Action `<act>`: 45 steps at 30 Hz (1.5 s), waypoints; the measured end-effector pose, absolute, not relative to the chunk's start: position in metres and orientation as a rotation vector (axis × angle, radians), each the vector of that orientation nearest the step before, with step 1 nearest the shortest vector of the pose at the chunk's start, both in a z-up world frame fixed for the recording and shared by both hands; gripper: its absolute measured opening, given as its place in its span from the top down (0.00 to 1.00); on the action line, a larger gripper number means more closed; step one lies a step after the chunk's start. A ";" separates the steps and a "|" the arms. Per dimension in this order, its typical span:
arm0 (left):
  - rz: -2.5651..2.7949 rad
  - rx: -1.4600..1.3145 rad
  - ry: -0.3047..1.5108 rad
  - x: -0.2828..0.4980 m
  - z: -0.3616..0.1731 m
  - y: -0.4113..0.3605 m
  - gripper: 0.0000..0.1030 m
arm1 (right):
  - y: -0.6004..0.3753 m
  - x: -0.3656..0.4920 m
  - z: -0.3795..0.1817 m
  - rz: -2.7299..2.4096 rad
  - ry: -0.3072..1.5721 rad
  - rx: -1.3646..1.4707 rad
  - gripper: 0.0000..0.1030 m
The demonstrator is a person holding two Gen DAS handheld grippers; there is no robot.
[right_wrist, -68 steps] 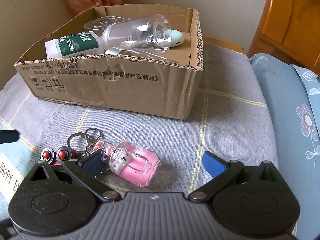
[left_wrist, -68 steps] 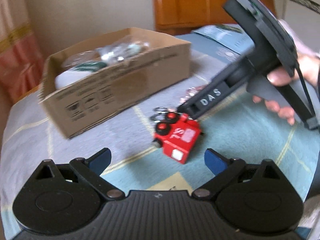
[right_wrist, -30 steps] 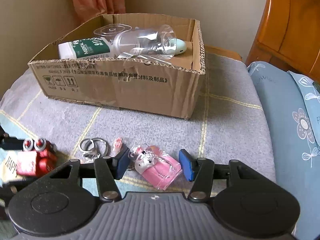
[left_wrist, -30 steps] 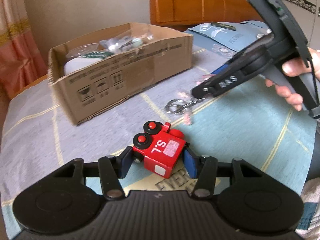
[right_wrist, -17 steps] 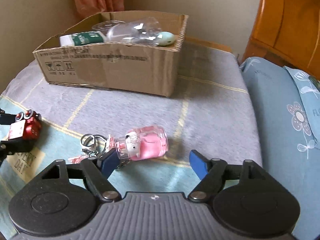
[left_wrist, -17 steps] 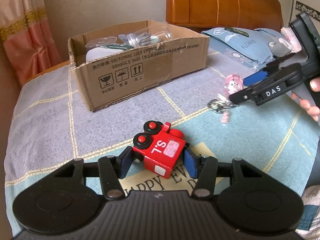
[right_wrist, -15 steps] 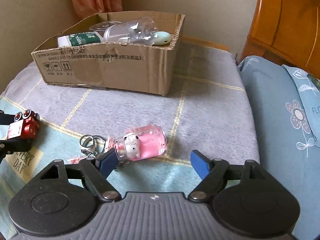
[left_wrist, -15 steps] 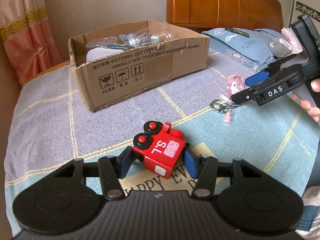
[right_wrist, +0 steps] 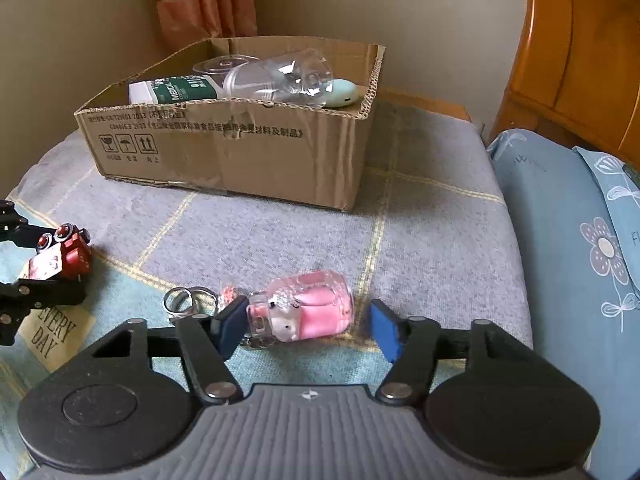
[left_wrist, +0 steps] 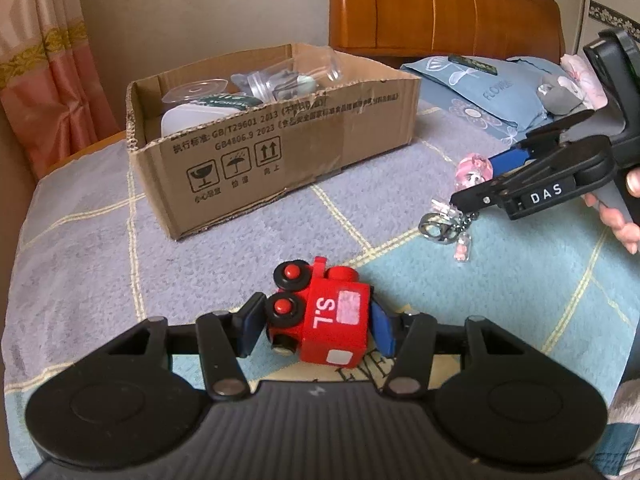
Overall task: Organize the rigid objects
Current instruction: 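Lift the red train with the left tool while the right tool lifts the pink keychain, then lower the red train and pink keychain into the box and open both tools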
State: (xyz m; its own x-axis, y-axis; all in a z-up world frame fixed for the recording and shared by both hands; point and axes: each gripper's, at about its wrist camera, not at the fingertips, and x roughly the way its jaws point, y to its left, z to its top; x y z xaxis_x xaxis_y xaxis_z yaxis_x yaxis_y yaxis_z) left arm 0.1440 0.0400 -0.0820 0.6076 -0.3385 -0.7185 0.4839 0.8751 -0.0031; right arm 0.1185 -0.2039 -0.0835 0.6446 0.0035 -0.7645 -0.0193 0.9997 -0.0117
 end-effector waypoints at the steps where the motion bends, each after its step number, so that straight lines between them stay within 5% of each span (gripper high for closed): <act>1: -0.479 0.198 0.785 0.144 -0.082 0.040 0.47 | -0.203 0.118 -0.083 0.013 0.870 -0.022 0.39; 19: -0.489 0.197 0.836 0.143 -0.066 0.042 0.53 | -0.192 0.110 -0.067 0.123 0.892 -0.141 0.44; 45: -0.485 0.238 0.766 0.212 0.057 0.044 0.53 | -0.204 0.156 0.050 0.286 0.810 -0.209 0.46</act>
